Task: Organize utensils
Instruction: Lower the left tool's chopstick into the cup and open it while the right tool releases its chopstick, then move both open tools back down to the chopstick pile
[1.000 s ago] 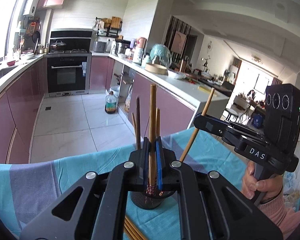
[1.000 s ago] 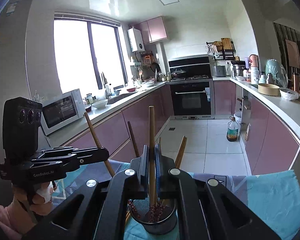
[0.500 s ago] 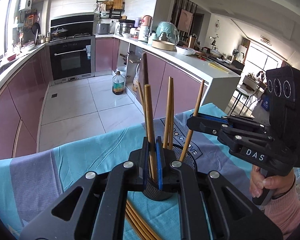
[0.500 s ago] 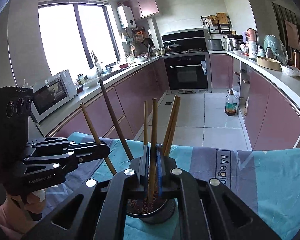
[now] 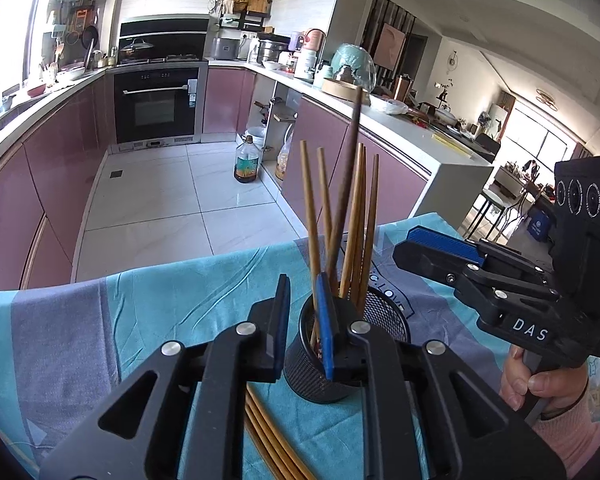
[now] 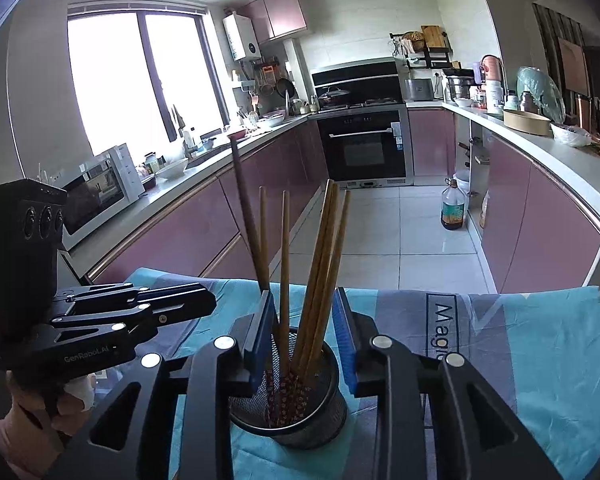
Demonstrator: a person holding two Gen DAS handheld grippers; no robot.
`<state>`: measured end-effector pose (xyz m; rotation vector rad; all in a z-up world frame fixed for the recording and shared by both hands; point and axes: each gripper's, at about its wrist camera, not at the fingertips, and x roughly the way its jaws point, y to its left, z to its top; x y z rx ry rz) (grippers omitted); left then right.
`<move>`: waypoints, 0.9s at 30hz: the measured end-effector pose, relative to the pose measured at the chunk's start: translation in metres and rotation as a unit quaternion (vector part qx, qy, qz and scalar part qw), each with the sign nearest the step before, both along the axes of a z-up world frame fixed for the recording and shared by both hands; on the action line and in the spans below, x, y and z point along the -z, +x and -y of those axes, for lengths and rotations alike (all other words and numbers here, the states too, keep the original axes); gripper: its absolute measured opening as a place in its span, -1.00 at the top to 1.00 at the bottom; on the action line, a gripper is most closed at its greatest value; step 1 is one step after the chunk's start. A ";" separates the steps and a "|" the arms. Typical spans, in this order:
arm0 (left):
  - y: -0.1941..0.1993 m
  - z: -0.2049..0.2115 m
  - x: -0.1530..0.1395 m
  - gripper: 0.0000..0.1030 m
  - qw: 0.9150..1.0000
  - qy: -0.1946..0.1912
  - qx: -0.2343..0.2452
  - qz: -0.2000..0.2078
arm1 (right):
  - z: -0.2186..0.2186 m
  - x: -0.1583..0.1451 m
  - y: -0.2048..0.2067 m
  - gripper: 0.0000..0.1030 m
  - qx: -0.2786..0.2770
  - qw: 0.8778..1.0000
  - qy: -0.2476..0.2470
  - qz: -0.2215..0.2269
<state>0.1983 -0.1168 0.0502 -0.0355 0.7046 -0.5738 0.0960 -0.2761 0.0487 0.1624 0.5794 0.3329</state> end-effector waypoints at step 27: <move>-0.066 -0.057 0.038 0.31 0.996 0.045 -0.079 0.024 | -0.055 0.030 -0.066 0.00 -0.092 0.996 -0.013 -0.010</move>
